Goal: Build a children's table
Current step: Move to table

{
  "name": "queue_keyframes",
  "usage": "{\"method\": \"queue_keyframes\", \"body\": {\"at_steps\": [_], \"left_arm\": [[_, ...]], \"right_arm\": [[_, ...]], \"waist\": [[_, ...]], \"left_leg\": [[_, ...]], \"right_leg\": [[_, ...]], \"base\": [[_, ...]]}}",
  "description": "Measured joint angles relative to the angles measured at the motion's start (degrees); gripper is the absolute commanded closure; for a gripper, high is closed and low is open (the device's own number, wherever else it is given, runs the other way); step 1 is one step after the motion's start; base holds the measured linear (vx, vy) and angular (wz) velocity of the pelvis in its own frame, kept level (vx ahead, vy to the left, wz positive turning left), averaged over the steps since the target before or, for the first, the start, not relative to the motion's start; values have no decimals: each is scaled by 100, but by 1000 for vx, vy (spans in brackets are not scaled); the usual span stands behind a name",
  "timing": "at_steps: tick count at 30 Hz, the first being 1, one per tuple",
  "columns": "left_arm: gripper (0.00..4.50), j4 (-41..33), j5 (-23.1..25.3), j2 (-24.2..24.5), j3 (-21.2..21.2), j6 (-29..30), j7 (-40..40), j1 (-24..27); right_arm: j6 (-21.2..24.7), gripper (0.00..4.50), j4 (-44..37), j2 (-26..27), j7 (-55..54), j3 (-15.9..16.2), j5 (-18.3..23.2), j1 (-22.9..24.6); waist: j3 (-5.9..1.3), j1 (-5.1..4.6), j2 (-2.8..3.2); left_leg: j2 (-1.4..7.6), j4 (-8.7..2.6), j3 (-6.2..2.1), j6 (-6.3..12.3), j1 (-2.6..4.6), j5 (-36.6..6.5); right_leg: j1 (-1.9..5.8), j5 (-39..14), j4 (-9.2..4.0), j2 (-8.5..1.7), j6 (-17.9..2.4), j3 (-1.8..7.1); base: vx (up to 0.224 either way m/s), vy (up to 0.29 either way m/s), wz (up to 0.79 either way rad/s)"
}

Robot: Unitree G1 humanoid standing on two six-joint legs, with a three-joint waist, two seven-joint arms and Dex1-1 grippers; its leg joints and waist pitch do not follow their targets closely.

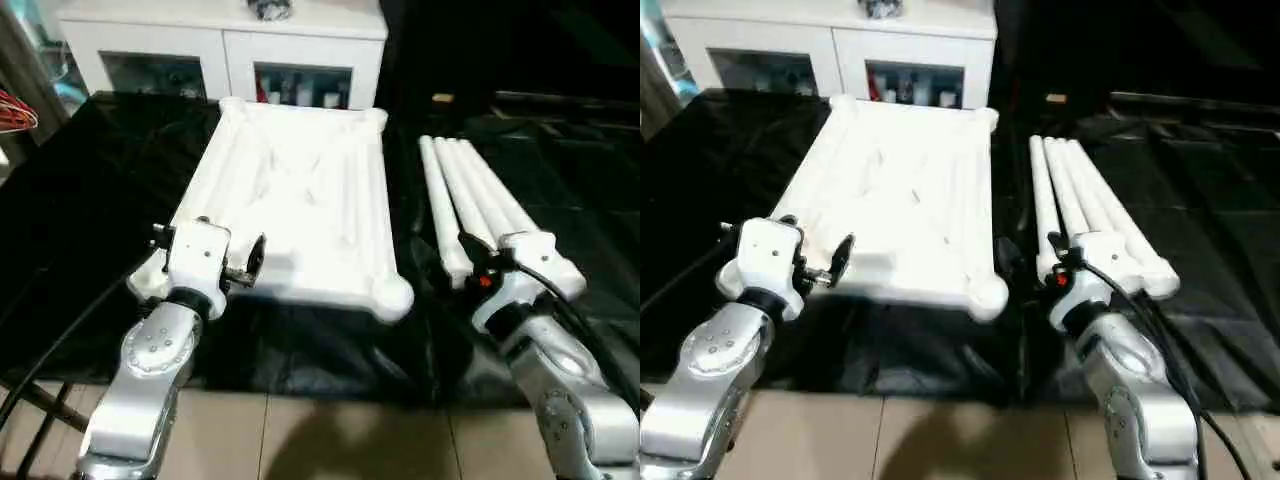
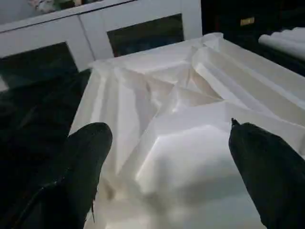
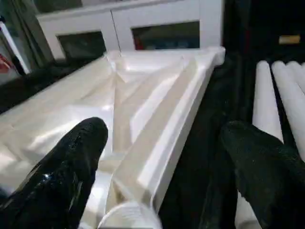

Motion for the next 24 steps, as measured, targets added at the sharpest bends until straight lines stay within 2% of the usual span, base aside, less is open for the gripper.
{"method": "queue_keyframes", "body": {"at_steps": [1, 2, 3, 4, 5, 6, 7, 8, 9, 10, 11, 12, 13, 14, 15, 17, 19, 21, 24], "left_arm": [[0, -8, 3, 7, 31, -1, -1, -8], [0, 19, -3, -73, -65, 19, -21, -92], [0, -53, -41, -217, -317, 10, -93, -90], [0, -82, -56, -212, -406, 9, -138, -64], [0, -100, -55, -186, -393, 7, -143, -62], [0, -126, -53, -141, -340, 6, -143, -66], [0, -154, -51, -127, -305, 2, -144, -76], [0, -158, -49, -60, -254, 2, -144, -28], [0, -99, -53, -6, -129, 30, -146, 19], [0, -59, -59, 3, -65, 86, -164, 19], [0, -60, -66, 2, -63, 102, -204, 18], [0, -60, -87, 17, -68, 106, -249, 3], [0, -60, -169, 28, -92, 116, -361, 0], [0, -86, -250, 107, -183, 112, -541, 0], [0, -87, -330, 260, -277, 101, -802, 1], [0, -81, -404, 530, -336, 98, -1136, 13], [0, -43, -460, 818, -325, -33, -1489, 14], [0, 116, -561, 1181, -334, -211, -2033, 12], [0, 438, -653, 1423, -378, -355, -2659, -79]], "right_arm": [[-11, 18, -6, -21, 1, -14, -3, 21], [-37, 18, -12, -113, -4, -126, -7, 190], [-37, 18, 97, -212, -24, -311, -28, 293], [-37, 18, 115, -225, -29, -368, -36, 300], [-40, 18, 86, -208, -24, -357, -33, 272], [-44, 18, 33, -198, -7, -320, -34, 208], [-58, 18, -21, -246, 28, -278, -38, 146], [-56, 18, -2, -220, 65, -154, -46, 99], [-53, 18, -49, -184, 145, 45, -42, 47], [-53, 18, -95, -248, 218, 102, -43, 64], [-53, 18, -121, -344, 262, 102, -47, 76], [-53, 18, -123, -420, 302, 70, -51, 82], [-43, 18, -122, -550, 405, 84, -53, 118], [-22, 18, -125, -732, 557, 122, -54, 152], [37, 18, -126, -939, 755, 155, -62, 168], [115, 18, -169, -1162, 1016, 201, -62, 185], [157, 18, -306, -1273, 1283, 302, -35, 178], [194, 18, -406, -1414, 1577, 521, 10, 155], [204, 18, -421, -1584, 1854, 674, 21, 63]], "waist": [[-1, -21, -131], [-14, -41, -63], [-13, -2, -50], [-2, 14, -68], [-20, 36, -24], [-59, 57, 121], [-60, 56, 346], [-22, 92, 413], [-25, 49, 355], [-34, 20, 333], [-40, 23, 304], [-36, 23, 250], [-28, 24, 228], [-29, 39, 219], [-15, 53, 207], [8, 56, 199], [26, 32, 231], [74, 8, 261], [110, 15, 282]], "left_leg": [[-40, 87, 33, -24, 27, -127], [-50, 438, -94, 324, -81, -281], [-135, 1008, -256, 640, -363, -315], [-238, 1273, -330, 641, -615, -316], [-292, 1200, -352, 555, -832, -262], [-254, 745, -391, 528, -1081, -30], [-156, 406, -468, 579, -1142, 479], [-102, 528, -599, 495, -1160, 659], [-149, 622, -671, 524, -1150, 560], [-174, 634, -680, 527, -1147, 548], [-206, 627, -678, 486, -1140, 573], [-294, 581, -636, 442, -1140, 599], [-332, 544, -627, 428, -1142, 630], [-335, 497, -599, 426, -1153, 671], [-314, 397, -563, 419, -1141, 701], [-226, 266, -467, 352, -1065, 734], [-155, 225, -421, 346, -1016, 733], [-118, 205, -408, 343, -928, 731], [-119, 164, -405, 342, -910, 729]], "right_leg": [[-80, -17, -26, -24, 16, 76], [33, -111, 6, 67, 39, 169], [170, -161, -63, 137, -10, 274], [288, -133, -176, 170, 33, 305], [397, -127, -259, 195, 32, 277], [508, -164, -339, 315, 18, 156], [622, -232, -338, 453, 31, -21], [631, -316, -176, 470, 21, -199], [423, -327, 257, 373, -17, -263], [251, -262, 382, 379, 11, -172], [105, -116, 283, 355, 124, -74], [-34, 79, -10, 235, 191, 64], [-130, 169, -11, 187, 214, 149], [-151, 203, -14, 171, 202, 149], [-175, 251, -47, 169, 179, 146], [-119, 345, -195, 178, 113, 108], [-61, 405, -309, 177, 111, 40], [-16, 404, -372, 166, 112, -13], [-21, 404, -434, 141, 112, -39]], "base": [[138, -171, -73], [105, -126, -43], [159, -7, -5], [159, -7, -5], [145, 23, -11], [-81, 28, -4], [-81, 28, -4], [-155, 40, -19], [34, 12, -31], [34, 12, -31], [75, 7, -17], [0, 0, 0], [0, 0, 0], [0, 0, 0], [-78, -20, -6], [-85, -25, -8], [-94, -4, -10], [-91, 19, -12], [-84, 32, -15]]}}
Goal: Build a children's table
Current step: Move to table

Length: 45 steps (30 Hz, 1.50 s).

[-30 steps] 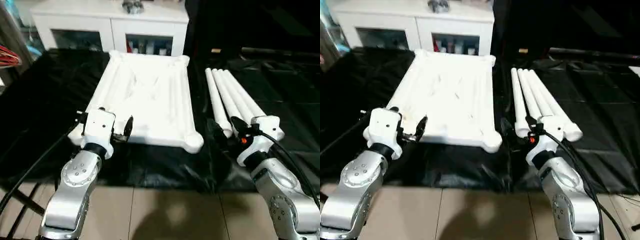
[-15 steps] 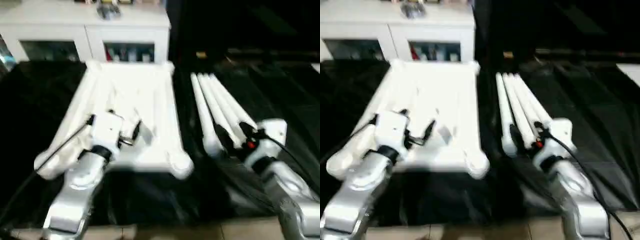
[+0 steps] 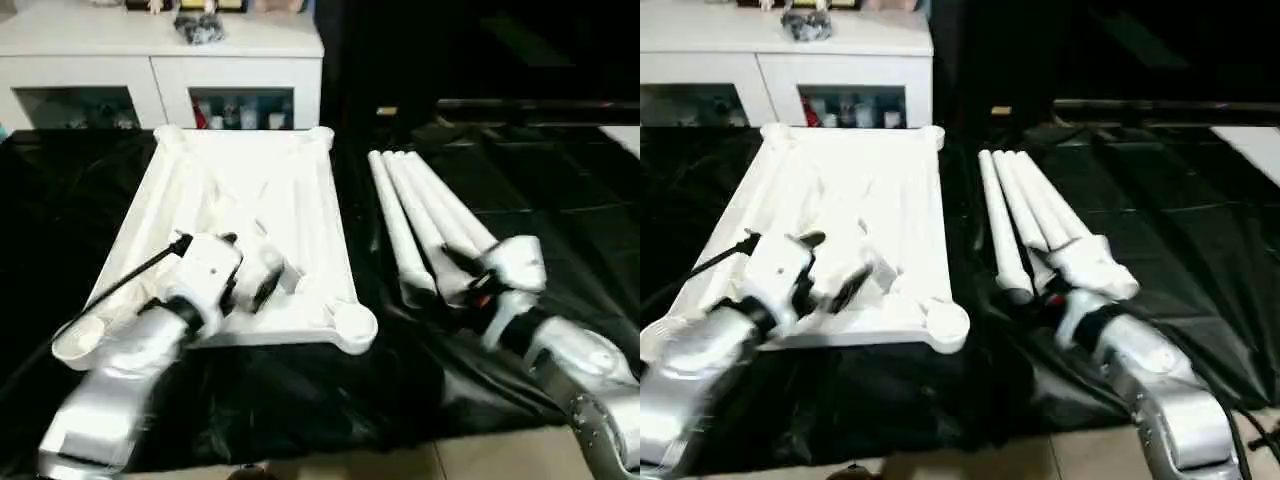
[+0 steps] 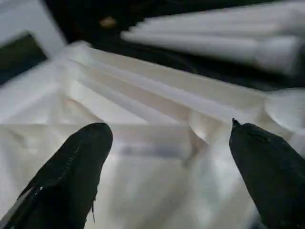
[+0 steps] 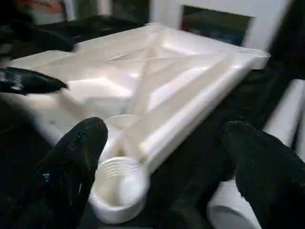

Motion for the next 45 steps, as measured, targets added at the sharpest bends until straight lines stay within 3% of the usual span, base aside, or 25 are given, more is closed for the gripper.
{"method": "queue_keyframes", "body": {"at_steps": [3, 10, 14, 16, 20, 21, 22, 23, 24, 25, 26, 27, 28, 29, 30, 33, 36, 37, 40, 45], "left_arm": [[0, 194, -71, 157, -206, -100, -465, -153], [59, 893, -71, 236, -808, -343, -1366, -825], [86, 1206, 43, 309, -1147, -385, -1834, -1011], [111, 1345, 188, 424, -1314, -381, -1944, -1053], [120, 1631, 401, 454, -1434, -297, -1930, -1271], [147, 1751, 446, 417, -1434, -263, -1872, -1356], [147, 1884, 498, 378, -1430, -214, -1780, -1454], [153, 1987, 508, 314, -1435, -177, -1715, -1582], [157, 2009, 515, 216, -1367, -170, -1634, -1681], [165, 2016, 483, 137, -1316, -176, -1595, -1638], [178, 2026, 466, 104, -1312, -174, -1598, -1543], [193, 2043, 425, 102, -1302, -171, -1601, -1532], [193, 2042, 398, 103, -1277, -192, -1599, -1618], [193, 1978, 337, 100, -1216, -238, -1604, -1616], [193, 1935, 258, 105, -1167, -290, -1612, -1575], [193, 1401, -205, -35, -646, -243, -1538, -1264], [193, 994, -469, -190, -326, -181, -1341, -1228], [164, 868, -487, -254, -241, -182, -1212, -1200], [156, 842, -292, -474, -335, -184, -865, -1086], [116, 1377, 61, -497, -798, -231, -856, -1251]], "right_arm": [[78, 18, 0, -156, 219, 159, 27, -66], [199, 16, -38, -574, 792, 290, 54, -104], [233, 16, -54, -822, 949, 289, 55, -58], [237, 16, -88, -898, 1015, 285, 61, 16], [248, 16, -89, -957, 1105, 270, 101, 50], [247, 16, -88, -970, 1129, 263, 105, 51], [247, 16, -90, -977, 1152, 257, 110, 63], [246, 16, -97, -1000, 1171, 211, 117, 124], [246, 16, -78, -1055, 1181, 188, 125, 129], [247, 16, -61, -1105, 1181, 165, 146, 68], [246, 16, -62, -1112, 1181, 127, 172, 33], [243, 16, -75, -1102, 1183, 99, 185, 51], [245, 16, -68, -1085, 1182, 86, 186, 87], [259, 16, -64, -1079, 1185, 84, 213, 150], [299, 16, -64, -1090, 1186, 77, 237, 190], [352, 16, -223, -1001, 1101, -391, 503, 307], [364, 16, -236, -934, 983, -661, 660, 357], [356, 16, -235, -843, 877, -743, 678, 370], [274, 16, -143, -505, 522, -779, 612, 390], [230, 16, 41, -524, 422, -773, 510, 337]], "waist": [[30, 4, 15], [92, 4, 59], [118, -2, 80], [127, -2, 95], [145, 5, 118], [151, 7, 125], [163, 63, 120], [153, 135, 61], [127, 302, -161], [156, 375, -76], [143, 483, 33], [136, 493, 106], [151, 477, 124], [182, 420, 81], [171, 362, 54], [153, 294, 15], [136, 249, -26], [129, 211, -39], [88, 129, -87], [64, 87, -120]], "left_leg": [[-4, -2, 28, 0, 13, 0], [-9, -50, 115, 1, 52, -1], [-12, -57, 136, 2, 57, -1], [-11, -92, 134, 2, 59, -1], [-2, -132, 135, 1, 64, -2], [3, -150, 139, 1, 66, -1], [16, -247, 218, 1, 40, -1], [30, -290, 351, 2, 34, 0], [55, -206, 623, -37, 45, -5], [51, 122, 406, -107, -37, -96], [27, 468, 76, -103, 24, -88], [-53, 531, -149, -138, 192, -227], [-49, 360, -90, -247, 253, -340], [-3, 247, 11, -239, 242, -317], [58, 149, 99, -232, 247, -313], [98, 134, 164, -182, 251, -269], [101, 123, 203, -181, 255, -270], [101, 107, 223, -181, 253, -270], [101, 62, 255, -180, 243, -268], [108, 54, 279, -175, 196, -213]], "right_leg": [[-10, 0, -11, -31, 0, -3], [-21, 0, -96, -100, 0, -8], [-30, -1, -118, -150, 1, -58], [-27, -1, -160, -159, 1, -86], [-36, -2, -191, -167, -1, -125], [-34, -10, -189, -167, -14, -138], [-40, -113, -44, -152, -107, -143], [-84, -412, 291, -166, -224, -83], [-191, -573, 549, -167, -97, 197], [-213, -520, 545, -180, -22, 183], [-207, -502, 539, -130, -12, 172], [-203, -482, 538, -120, -10, 163], [-225, -424, 496, -120, -42, 178], [-252, -371, 400, -83, -120, 228], [-198, -227, 226, -49, -260, 241], [-113, 144, 16, -86, -273, 184], [-119, 135, -7, -115, -219, 177], [-127, 137, -19, -130, -182, 170], [-141, 176, -63, -142, -85, 175], [-202, 312, -62, -150, 33, 185]], "base": [[-64, 34, -10], [-31, 23, -5], [0, 0, 0], [0, 0, 0], [0, 0, 0], [-69, -18, 2], [-69, -18, 2], [-112, -55, 16], [-54, -122, 16], [-54, -122, 16], [13, -79, 0], [0, 0, 0], [0, 0, 0], [-57, -14, 25], [-95, -18, 23], [-32, -6, 8], [0, 0, 0], [0, 0, 0], [0, 0, 0], [11, -4, 0]]}}
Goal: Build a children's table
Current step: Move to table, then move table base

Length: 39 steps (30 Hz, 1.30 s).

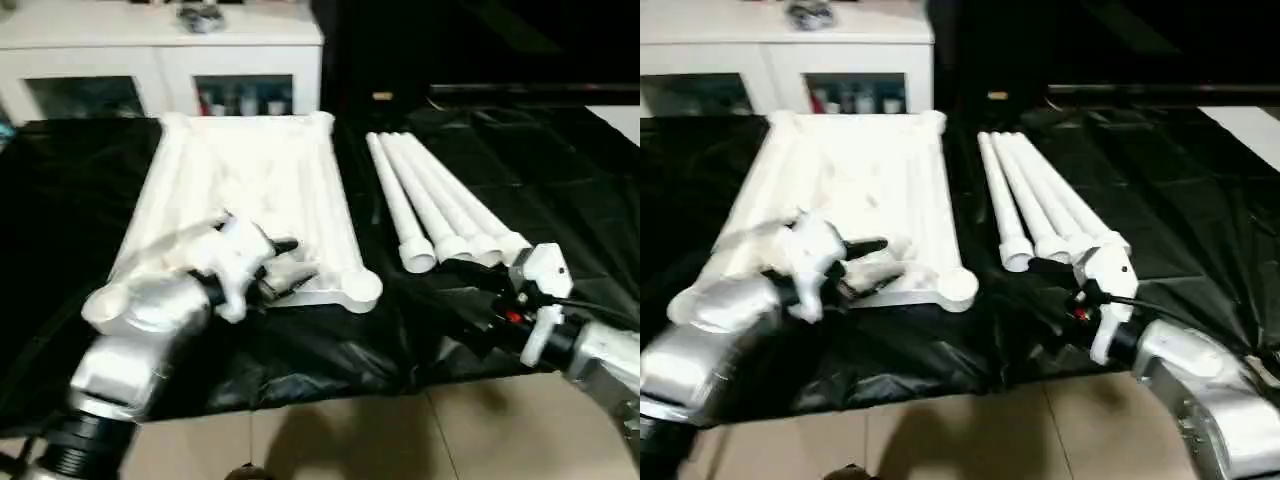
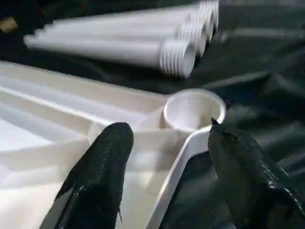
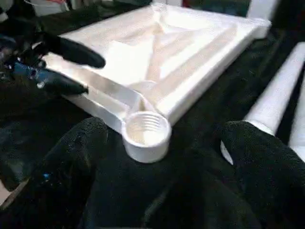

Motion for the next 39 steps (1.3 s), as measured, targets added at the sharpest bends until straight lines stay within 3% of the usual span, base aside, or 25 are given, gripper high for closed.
{"method": "queue_keyframes", "body": {"at_steps": [2, 6, 9, 14, 20, 22, 30, 39], "left_arm": [[96, 395, 219, 2, -206, -108, -42, -273], [96, 1097, 574, 67, -456, -414, -194, -694], [110, 1319, 680, 69, -569, -602, -262, -902], [160, 1555, 698, 133, -654, -565, -601, -1076], [191, 1632, 524, 263, -715, -375, -1070, -1023], [226, 1575, 472, 275, -715, -375, -1177, -1023], [276, 1935, 831, 270, -734, -421, -930, -1081], [356, 1871, 967, 322, -900, 27, -1001, -1201]], "right_arm": [[-2, 16, 28, -79, 32, 6, -48, -26], [-2, 16, 10, -289, 206, 35, -99, -13], [-2, 16, -25, -390, 334, 72, -103, 80], [-17, 16, -26, -535, 559, 182, -114, 205], [-47, 16, -23, -599, 651, 206, -116, 206], [-58, 16, -14, -640, 664, 207, -126, 201], [-109, 16, 67, -679, 768, 254, -222, 125], [-128, 16, 158, -709, 889, 273, -234, 29]], "waist": [[-6, -9, 11], [-37, -9, 62], [-42, -8, 69], [-53, -34, 90], [-50, -65, 91], [-50, -64, 91], [-50, -61, 90], [-51, -75, 92]], "left_leg": [[13, -15, 2, -6, -30, 14], [32, -21, 14, 38, -103, 26], [39, -16, 16, 47, -124, 21], [55, -9, 48, 18, -92, 15], [86, -11, 111, 2, -70, 22], [86, -10, 114, 0, -70, 25], [88, -10, 114, -5, -84, 32], [89, -10, 116, -4, -70, 33]], "right_leg": [[-25, 33, 0, 5, -16, -12], [-106, 24, 3, 20, -24, -17], [-120, 17, 8, 20, -36, -23], [-99, 28, 12, 18, -53, -16], [-84, 37, 15, 10, -61, -14], [-83, 41, 15, 8, -63, -13], [-93, 42, 12, 9, -62, -16], [-90, 43, 28, 8, -63, -15]], "base": [[57, -23, 2], [44, -14, 0], [0, 0, 0], [0, 0, 0], [0, 0, 0], [0, 0, 0], [0, 0, 0], [0, 0, 0]]}}
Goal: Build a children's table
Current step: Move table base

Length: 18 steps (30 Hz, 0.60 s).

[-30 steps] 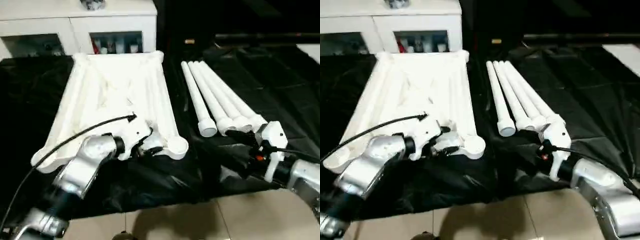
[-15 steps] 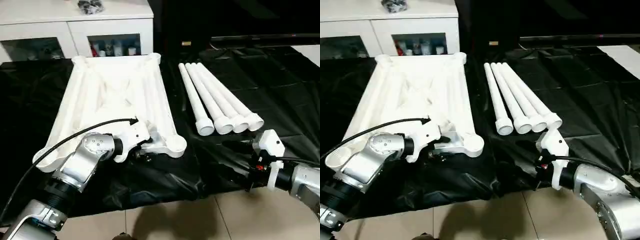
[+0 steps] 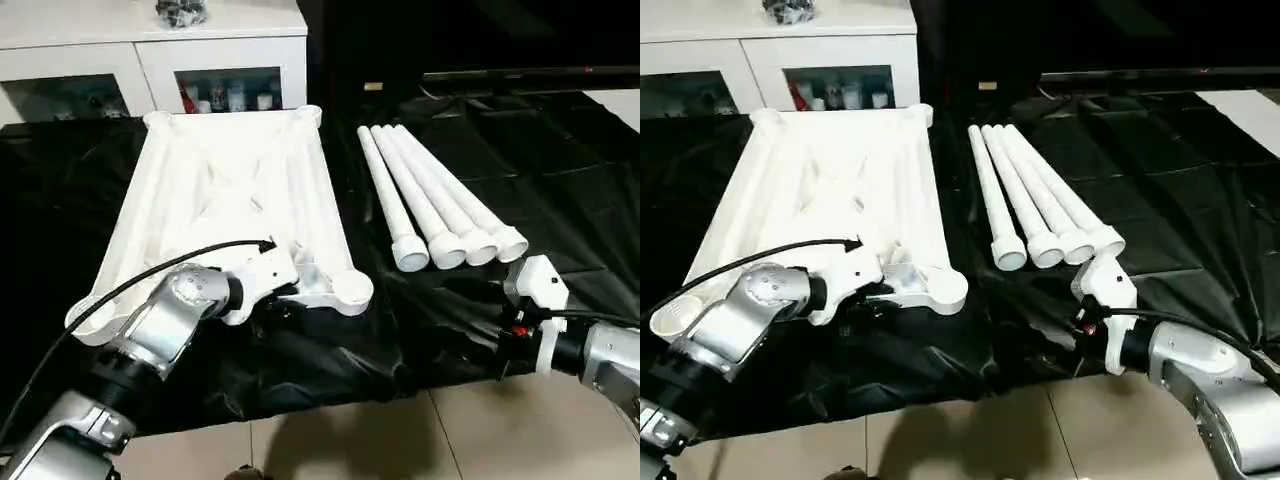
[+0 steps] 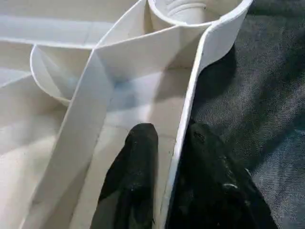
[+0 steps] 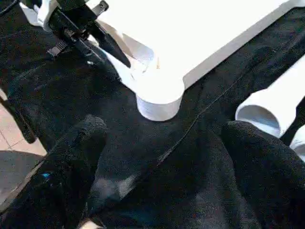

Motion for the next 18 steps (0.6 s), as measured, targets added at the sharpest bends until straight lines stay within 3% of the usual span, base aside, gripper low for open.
{"method": "queue_keyframes", "body": {"at_steps": [5, 9, 12, 18], "left_arm": [[397, -281, -168, -36, 33, 527, -113, 23], [415, -1068, -365, -261, 214, 1634, 58, 287], [434, -1554, -388, -465, 223, 2083, 341, 502], [448, -1828, -303, -819, 206, 2386, 812, 653]], "right_arm": [[0, 16, 10, -1, 16, 39, -6, -28], [-4, 16, 46, -6, 20, 50, -39, -33], [-15, 16, 53, -8, 20, 50, -69, -38], [-46, 16, 54, -7, 17, 53, -107, -36]], "waist": [[0, -13, -1], [1, -20, -1], [2, -18, -2], [1, -9, -1]], "left_leg": [[1, 0, 0, -14, -2, 9], [1, -4, 4, 10, -18, 9], [3, -4, 4, 35, -22, 16], [3, -3, 4, 18, -17, 9]], "right_leg": [[-3, 1, -1, 0, -2, 0], [-16, -2, -14, 0, -6, -2], [-21, -3, -17, 1, -8, -4], [-14, -2, -14, 1, -7, -3]], "base": [[0, 0, 0], [0, 0, 0], [0, 0, 0], [0, 0, 0]]}}
